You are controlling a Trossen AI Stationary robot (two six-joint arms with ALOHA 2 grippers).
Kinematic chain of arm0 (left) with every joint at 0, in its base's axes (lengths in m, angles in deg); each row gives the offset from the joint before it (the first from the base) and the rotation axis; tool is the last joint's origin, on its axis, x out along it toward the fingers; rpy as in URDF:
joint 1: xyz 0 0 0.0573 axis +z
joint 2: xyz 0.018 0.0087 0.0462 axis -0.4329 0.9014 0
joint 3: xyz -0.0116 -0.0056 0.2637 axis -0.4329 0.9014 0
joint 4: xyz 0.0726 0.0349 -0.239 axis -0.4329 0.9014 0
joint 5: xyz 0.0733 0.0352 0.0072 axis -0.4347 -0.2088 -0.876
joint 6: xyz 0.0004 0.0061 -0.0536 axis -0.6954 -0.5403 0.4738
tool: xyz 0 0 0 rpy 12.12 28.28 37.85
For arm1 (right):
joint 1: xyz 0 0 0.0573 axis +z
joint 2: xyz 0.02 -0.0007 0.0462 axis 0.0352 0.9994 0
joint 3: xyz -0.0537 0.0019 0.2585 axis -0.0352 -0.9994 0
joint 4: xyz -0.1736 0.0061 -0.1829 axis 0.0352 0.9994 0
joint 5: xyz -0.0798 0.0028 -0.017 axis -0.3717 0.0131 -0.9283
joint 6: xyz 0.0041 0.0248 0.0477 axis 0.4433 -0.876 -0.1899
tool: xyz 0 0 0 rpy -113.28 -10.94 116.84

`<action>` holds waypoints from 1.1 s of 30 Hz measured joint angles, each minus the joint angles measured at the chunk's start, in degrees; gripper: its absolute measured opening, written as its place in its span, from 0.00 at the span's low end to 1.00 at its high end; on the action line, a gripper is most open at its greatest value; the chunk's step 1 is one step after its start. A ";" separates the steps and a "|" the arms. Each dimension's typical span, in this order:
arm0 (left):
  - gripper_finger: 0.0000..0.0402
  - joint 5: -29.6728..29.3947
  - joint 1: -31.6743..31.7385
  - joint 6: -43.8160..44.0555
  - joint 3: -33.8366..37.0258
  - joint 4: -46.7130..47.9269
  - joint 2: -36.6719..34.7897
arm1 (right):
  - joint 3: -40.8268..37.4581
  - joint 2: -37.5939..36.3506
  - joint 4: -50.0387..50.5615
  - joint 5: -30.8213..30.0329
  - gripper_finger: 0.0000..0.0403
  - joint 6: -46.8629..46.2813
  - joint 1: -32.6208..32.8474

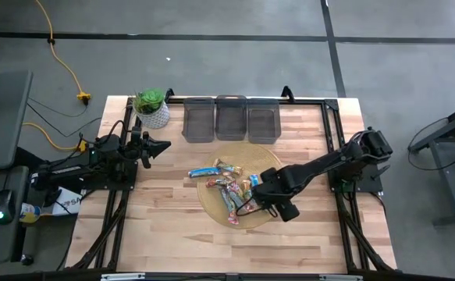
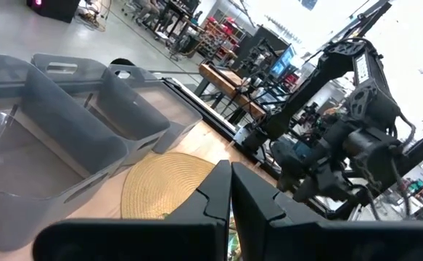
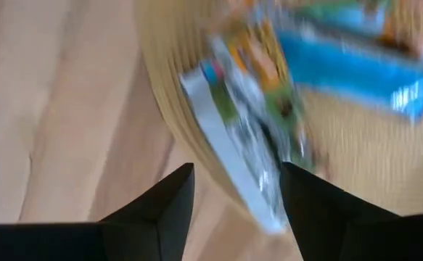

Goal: Pick and place Granola Bars by type
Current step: Put the blue granola bar into the right black bin

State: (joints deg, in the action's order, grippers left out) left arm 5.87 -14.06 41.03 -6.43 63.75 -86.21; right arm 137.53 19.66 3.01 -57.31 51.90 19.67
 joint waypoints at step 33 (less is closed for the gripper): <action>0.02 1.25 0.00 -1.52 0.00 0.44 -0.02 | -21.96 -17.38 -21.29 2.70 0.47 10.24 3.25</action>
State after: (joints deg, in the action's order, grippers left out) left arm 7.13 -14.06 39.51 -6.43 64.18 -86.23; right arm 115.58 2.28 -18.28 -54.61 62.14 22.92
